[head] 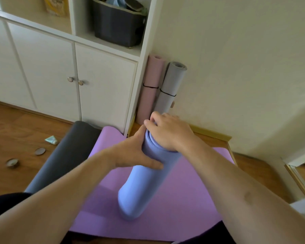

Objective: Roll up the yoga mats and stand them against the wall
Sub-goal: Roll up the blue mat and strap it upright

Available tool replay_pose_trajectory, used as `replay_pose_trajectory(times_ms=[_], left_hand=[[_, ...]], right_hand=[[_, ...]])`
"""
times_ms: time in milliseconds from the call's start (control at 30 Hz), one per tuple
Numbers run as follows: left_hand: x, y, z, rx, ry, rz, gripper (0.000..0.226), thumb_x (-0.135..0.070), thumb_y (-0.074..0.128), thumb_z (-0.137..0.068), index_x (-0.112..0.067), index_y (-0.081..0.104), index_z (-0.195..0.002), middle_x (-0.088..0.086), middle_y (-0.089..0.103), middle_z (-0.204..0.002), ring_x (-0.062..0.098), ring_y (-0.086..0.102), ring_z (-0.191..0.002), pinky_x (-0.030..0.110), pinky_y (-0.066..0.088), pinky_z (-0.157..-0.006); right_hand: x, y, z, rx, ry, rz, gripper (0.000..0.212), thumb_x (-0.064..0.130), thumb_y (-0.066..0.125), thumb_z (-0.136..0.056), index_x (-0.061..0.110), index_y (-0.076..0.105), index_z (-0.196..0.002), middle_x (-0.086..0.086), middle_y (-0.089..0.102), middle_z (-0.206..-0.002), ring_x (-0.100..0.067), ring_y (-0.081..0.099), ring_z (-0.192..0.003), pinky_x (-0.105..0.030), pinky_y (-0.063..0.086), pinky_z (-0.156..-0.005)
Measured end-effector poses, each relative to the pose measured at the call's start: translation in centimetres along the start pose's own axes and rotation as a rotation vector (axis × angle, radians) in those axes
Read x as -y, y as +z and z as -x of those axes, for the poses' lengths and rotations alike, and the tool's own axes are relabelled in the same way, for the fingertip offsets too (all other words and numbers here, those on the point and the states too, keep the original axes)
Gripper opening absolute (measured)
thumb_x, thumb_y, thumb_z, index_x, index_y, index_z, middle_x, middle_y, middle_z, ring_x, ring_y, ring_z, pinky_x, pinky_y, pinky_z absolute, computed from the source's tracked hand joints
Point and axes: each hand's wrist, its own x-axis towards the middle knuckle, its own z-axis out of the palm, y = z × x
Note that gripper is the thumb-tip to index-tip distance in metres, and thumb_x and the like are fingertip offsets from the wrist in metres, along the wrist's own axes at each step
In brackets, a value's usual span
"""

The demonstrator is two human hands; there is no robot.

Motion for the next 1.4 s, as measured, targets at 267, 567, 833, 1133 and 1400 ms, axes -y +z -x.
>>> replay_pose_trajectory(times_ms=[267, 567, 833, 1133, 1400], left_hand=[[1.0, -2.4, 0.0, -0.119, 0.045, 0.167, 0.044, -0.001, 0.080, -0.089, -0.007, 0.062, -0.129, 0.009, 0.071, -0.125, 0.016, 0.067, -0.120, 0.035, 0.055, -0.106], [1.0, -3.6, -0.2, -0.430, 0.104, 0.238, 0.031, -0.003, 0.083, -0.087, -0.004, 0.053, -0.081, 0.020, 0.059, -0.079, 0.026, 0.060, -0.081, 0.060, 0.058, -0.083], [0.7, -3.1, -0.3, -0.473, 0.091, 0.240, 0.027, -0.001, 0.082, -0.088, -0.003, 0.055, -0.083, 0.037, 0.061, -0.092, 0.030, 0.061, -0.084, 0.070, 0.055, -0.090], [0.1, 0.5, -1.7, -0.651, 0.005, 0.079, 0.021, -0.023, 0.084, -0.089, -0.017, 0.070, -0.103, 0.006, 0.068, -0.110, 0.008, 0.063, -0.090, 0.002, 0.043, -0.069], [-0.9, 2.9, -0.9, -0.531, -0.065, 0.095, 0.022, -0.045, 0.055, -0.099, -0.028, 0.071, -0.100, -0.005, 0.076, -0.093, 0.027, 0.073, -0.096, 0.058, 0.060, -0.090]], right_hand=[[-1.1, -0.8, 0.1, 0.027, -0.061, -0.038, 0.046, 0.068, 0.021, -0.106, 0.035, 0.052, -0.100, 0.003, 0.058, -0.110, -0.024, 0.051, -0.111, -0.046, 0.041, -0.089], [-1.9, -1.0, -0.1, 0.025, -0.075, -0.032, 0.043, 0.056, 0.032, -0.106, 0.025, 0.053, -0.084, 0.005, 0.056, -0.095, -0.022, 0.053, -0.100, -0.036, 0.037, -0.072], [-1.8, -0.8, 0.0, 0.023, -0.147, 0.027, 0.039, 0.051, 0.032, -0.104, 0.027, 0.055, -0.084, 0.007, 0.055, -0.094, -0.022, 0.053, -0.099, -0.040, 0.045, -0.078], [-2.1, -0.4, 1.4, -0.044, -0.168, -0.135, 0.040, 0.056, 0.042, -0.107, 0.022, 0.046, -0.086, 0.006, 0.057, -0.090, -0.020, 0.052, -0.090, -0.042, 0.041, -0.073], [-2.0, -0.7, 2.1, -0.046, -0.172, -0.152, 0.037, 0.052, 0.042, -0.108, 0.022, 0.043, -0.129, -0.002, 0.059, -0.125, -0.027, 0.054, -0.112, -0.048, 0.046, -0.094]])
